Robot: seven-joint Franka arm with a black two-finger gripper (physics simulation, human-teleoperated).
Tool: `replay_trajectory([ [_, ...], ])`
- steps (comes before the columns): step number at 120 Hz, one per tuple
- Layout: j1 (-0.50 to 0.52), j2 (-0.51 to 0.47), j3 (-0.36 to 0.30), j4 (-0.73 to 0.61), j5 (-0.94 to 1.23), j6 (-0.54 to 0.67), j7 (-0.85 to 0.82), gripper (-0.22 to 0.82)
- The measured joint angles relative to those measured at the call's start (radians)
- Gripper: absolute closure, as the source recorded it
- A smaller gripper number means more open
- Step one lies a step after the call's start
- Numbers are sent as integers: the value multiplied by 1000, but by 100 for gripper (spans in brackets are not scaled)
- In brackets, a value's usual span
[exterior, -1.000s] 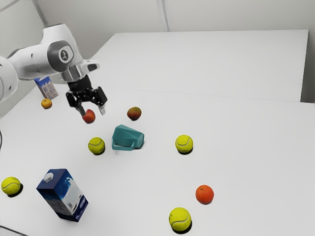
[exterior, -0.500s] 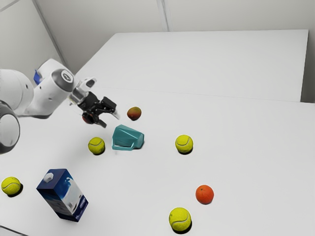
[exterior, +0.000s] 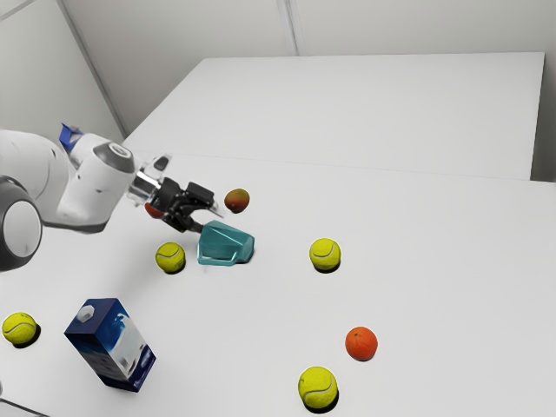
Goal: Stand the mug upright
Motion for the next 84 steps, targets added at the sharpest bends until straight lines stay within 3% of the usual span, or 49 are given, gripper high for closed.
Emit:
replay_trajectory([
  [49, -11, 14, 0, -37, -97, -18, 88, 1],
  [84, -16, 11, -1, -37, -109, -22, 123, 33],
])
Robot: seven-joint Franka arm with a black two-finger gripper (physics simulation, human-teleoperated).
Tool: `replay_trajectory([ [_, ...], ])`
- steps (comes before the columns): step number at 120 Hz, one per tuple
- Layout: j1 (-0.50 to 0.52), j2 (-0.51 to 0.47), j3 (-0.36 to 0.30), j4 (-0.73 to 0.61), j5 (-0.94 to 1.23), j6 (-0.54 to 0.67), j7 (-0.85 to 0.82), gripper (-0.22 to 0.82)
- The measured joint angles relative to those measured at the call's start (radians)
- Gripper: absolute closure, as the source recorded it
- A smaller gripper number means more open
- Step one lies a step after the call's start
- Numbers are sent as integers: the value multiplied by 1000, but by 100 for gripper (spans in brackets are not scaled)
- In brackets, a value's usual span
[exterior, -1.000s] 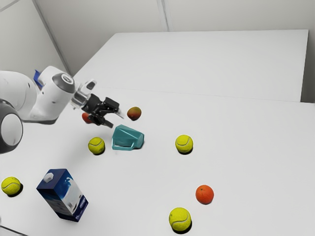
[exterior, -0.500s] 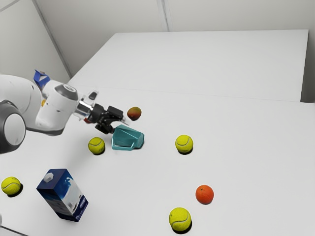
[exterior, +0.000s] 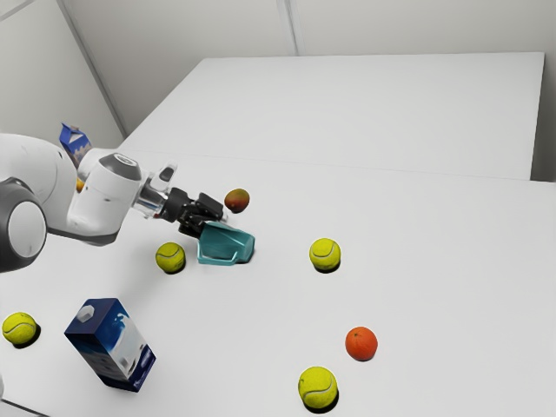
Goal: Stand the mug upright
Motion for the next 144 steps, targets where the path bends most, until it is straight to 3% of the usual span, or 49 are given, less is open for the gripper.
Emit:
replay_trajectory([
  [23, -1, 0, 0, 0, -9, -1, 15, 59],
  [55, -12, -29, 1, -2, -11, 8, 25, 73],
  [85, -61, -126, 0, -23, 66, 25, 11, 76],
  [110, -139, -230, -13, -60, 373, 81, -71, 77],
  [144, -182, -252, -34, -67, 774, 162, -198, 77],
])
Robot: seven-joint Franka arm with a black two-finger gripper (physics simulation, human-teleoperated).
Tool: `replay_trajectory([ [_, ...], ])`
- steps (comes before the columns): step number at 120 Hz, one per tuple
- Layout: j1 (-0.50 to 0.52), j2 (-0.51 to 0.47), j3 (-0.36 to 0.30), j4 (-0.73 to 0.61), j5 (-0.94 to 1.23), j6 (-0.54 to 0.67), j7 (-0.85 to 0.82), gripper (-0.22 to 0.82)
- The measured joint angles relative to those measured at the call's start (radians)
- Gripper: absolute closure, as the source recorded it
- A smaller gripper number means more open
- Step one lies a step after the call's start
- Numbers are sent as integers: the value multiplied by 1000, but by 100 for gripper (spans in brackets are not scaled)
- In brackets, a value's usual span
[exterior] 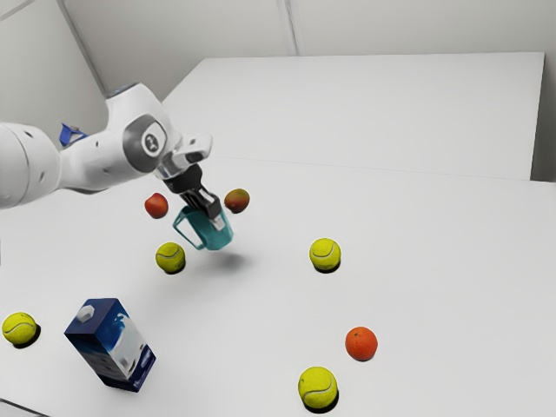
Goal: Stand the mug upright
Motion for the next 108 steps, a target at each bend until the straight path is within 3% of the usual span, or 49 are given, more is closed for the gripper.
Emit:
replay_trajectory([
  [43, -1, 77, 1, 3, 135, 116, -88, 77],
  [108, -4, 96, 1, -14, 145, 189, -152, 76],
])
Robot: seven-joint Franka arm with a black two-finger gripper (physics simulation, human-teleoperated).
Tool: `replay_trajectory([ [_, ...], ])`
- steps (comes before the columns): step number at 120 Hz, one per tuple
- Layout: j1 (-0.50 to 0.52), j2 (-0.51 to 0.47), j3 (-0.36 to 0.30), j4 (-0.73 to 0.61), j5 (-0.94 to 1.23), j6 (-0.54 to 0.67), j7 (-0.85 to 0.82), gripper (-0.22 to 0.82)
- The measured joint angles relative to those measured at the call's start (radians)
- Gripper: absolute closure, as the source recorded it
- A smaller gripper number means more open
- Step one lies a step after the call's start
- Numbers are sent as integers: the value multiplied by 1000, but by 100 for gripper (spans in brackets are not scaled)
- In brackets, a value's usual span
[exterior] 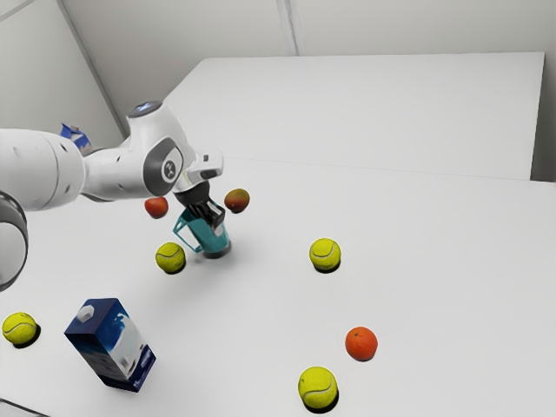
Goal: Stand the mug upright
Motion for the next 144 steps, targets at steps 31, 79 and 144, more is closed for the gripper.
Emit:
replay_trajectory([
  [31, 0, 0, 0, -1, -12, 2, -3, 54],
  [79, -15, -47, -1, 1, -19, -3, -8, 20],
  [144, -3, -18, -49, 447, 0, -393, -82, 2],
])
